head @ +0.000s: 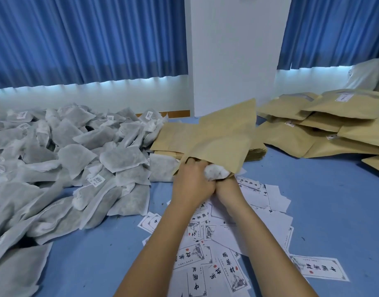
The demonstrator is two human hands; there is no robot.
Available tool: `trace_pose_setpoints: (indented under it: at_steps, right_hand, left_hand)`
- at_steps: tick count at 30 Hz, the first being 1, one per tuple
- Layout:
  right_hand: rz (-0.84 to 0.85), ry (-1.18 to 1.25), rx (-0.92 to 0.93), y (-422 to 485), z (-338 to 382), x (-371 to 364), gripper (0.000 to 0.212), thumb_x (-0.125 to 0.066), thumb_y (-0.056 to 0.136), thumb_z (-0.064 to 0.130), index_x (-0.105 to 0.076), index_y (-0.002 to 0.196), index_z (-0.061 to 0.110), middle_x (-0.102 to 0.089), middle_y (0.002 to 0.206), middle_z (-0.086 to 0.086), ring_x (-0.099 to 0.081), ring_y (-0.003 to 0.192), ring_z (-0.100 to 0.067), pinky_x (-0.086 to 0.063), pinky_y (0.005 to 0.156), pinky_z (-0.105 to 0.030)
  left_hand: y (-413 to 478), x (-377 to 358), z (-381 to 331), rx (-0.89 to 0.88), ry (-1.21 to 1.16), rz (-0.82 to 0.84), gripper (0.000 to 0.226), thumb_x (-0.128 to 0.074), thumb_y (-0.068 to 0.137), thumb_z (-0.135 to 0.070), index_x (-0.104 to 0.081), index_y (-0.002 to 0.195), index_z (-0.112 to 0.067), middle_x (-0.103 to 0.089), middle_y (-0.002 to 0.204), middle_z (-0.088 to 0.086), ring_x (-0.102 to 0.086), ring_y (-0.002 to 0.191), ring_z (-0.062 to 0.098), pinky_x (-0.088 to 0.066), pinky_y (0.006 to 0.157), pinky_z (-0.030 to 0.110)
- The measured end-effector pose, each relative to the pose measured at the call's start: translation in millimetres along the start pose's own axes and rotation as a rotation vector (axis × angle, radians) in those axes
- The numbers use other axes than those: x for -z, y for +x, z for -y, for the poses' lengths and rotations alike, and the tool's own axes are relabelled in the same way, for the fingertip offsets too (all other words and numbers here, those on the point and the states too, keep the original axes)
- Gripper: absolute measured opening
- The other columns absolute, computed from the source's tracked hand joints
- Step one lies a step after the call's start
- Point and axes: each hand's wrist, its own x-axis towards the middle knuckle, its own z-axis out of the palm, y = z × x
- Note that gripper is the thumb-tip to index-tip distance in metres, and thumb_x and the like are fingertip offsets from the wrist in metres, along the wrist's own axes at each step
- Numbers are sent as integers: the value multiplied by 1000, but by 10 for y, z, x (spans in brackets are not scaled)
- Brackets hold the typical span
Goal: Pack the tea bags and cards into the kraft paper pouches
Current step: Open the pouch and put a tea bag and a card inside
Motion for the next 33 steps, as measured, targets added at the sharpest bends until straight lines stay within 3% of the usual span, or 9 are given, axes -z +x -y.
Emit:
trace_pose_setpoints:
  at_steps: [4,8,12,17,19,22,24,29,33]
  right_hand:
    - [41,-110,-7,-86,47,-52,33,-30,99,-9,-49,81,12,-47,68,-2,-41,64,-11,-40,47,-13]
    - [167,20,-33,-142,80,-70,34,-34,95,-14,-48,75,10,-47,66,-6,-49,54,-11,-42,44,-12]
    - [161,216,-55,-183,168,-60,26,-38,94,-12,-57,86,4,-66,71,-6,-65,54,-8,-48,53,-17]
    - [13,398,-71,-119,217,72,23,-33,95,-5,-53,89,4,-67,62,-4,-64,51,-14,-42,43,-20]
    - [-64,420,-85,-80,217,139,24,-34,96,-2,-54,86,6,-58,57,-5,-53,42,-7,-38,36,-17]
    - [-81,495,-107,-54,190,126,24,-34,98,-2,-52,89,11,-65,69,-4,-63,46,-10,-40,36,-17]
    - [-82,514,-106,-49,183,106,23,-32,100,1,-49,93,14,-70,73,0,-70,57,-17,-41,39,-17]
    - [-91,508,-33,-55,231,116,18,-34,101,4,-44,88,13,-64,80,-4,-72,63,-19,-37,43,-16]
    - [-100,508,-25,-22,238,137,19,-35,101,6,-44,87,14,-63,94,-18,-70,57,-15,-41,43,-14]
  left_hand:
    - [133,10,-215,43,-229,-49,8,-62,76,-15,-57,81,-12,-62,84,8,-58,81,25,-33,63,24]
    - [518,-143,-199,76,18,21,28,-53,88,-22,-57,114,-14,-59,114,11,-56,105,29,-42,85,33]
    - [857,-166,-52,319,319,359,51,-34,101,-32,-23,147,-14,-26,150,16,-29,137,31,-24,110,39]
    - [587,54,-358,-34,95,506,45,-37,99,-39,-44,135,-13,-51,135,14,-49,121,30,-37,100,34]
    - [330,187,-414,-164,11,391,37,-40,91,-33,-57,121,-18,-63,114,4,-58,104,20,-46,89,32]
    - [69,437,-160,-289,-252,-244,31,-38,72,-17,-68,69,-22,-58,58,-14,-48,54,3,-39,51,19]
    - [89,468,197,-115,-290,-520,25,-41,72,-3,-63,67,-13,-61,62,-6,-53,54,11,-43,51,32]
    - [195,58,959,215,433,266,68,-56,88,-47,-29,145,-24,-30,148,5,-34,130,27,-35,101,40]
    - [142,-60,905,233,570,88,53,-57,84,-49,-43,130,-24,-47,129,6,-44,115,26,-36,90,36]
